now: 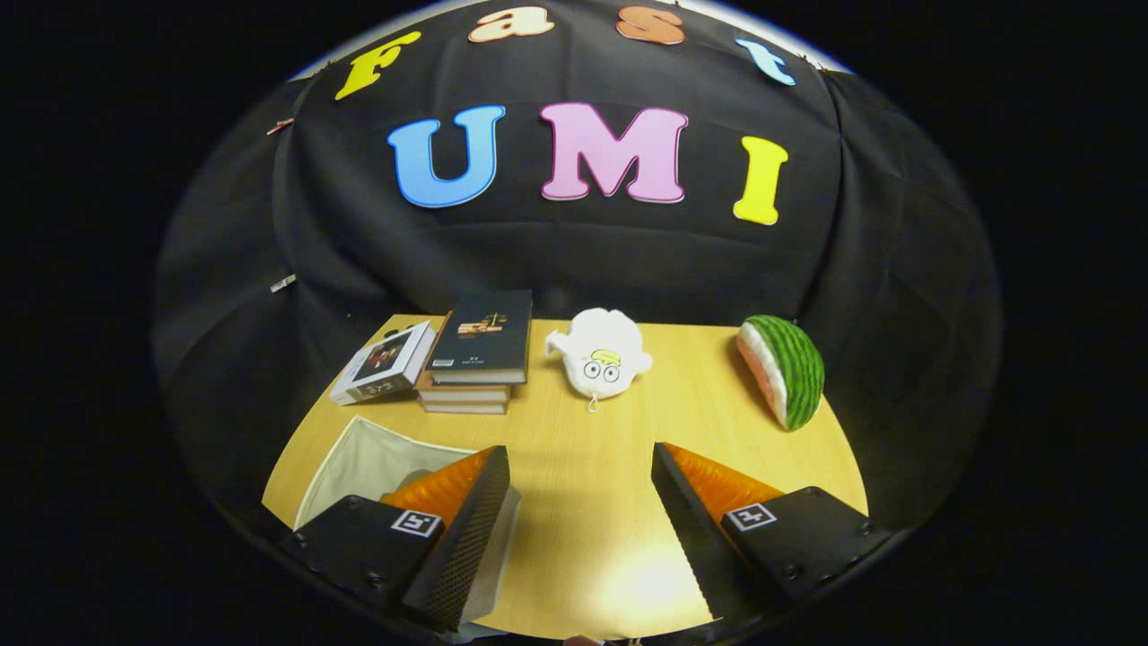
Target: Open the storage box then place both shoes into the box .Put the left shoe in first, then the right shoe, with the right side of both shoes facing outward in a uniform manner.
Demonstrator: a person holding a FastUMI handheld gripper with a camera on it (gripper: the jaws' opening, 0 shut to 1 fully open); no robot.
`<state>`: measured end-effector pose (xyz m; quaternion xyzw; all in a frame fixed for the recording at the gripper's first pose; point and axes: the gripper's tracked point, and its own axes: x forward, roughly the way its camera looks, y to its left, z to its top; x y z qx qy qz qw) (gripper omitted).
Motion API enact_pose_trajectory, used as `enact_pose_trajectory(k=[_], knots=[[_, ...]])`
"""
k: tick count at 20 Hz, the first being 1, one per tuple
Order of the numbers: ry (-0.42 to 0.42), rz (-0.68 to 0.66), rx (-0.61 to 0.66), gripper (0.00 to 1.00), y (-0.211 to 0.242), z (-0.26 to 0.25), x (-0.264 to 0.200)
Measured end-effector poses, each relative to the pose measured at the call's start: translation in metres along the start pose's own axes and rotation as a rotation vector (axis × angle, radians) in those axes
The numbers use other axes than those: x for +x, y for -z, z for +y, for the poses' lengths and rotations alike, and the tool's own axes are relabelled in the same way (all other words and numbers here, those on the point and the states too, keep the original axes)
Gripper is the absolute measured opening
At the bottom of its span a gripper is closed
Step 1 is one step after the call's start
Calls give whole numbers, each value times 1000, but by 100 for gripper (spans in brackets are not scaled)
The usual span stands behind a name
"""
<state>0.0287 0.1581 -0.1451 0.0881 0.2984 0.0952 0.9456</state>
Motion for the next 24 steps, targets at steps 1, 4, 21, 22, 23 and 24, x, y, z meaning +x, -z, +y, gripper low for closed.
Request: enact_pose_trajectory(k=[1,4,21,22,23,24], knots=[[10,-31,-2,99,-6,-11,-4],[22,-103,-6,99,-20,-39,-14],[-38,-280,-88,98,-48,-95,-43],[-44,-283,-84,98,-49,-95,-43],[-49,-283,-80,98,-48,-95,-44],[-51,-281,-77,98,-48,-95,-43]])
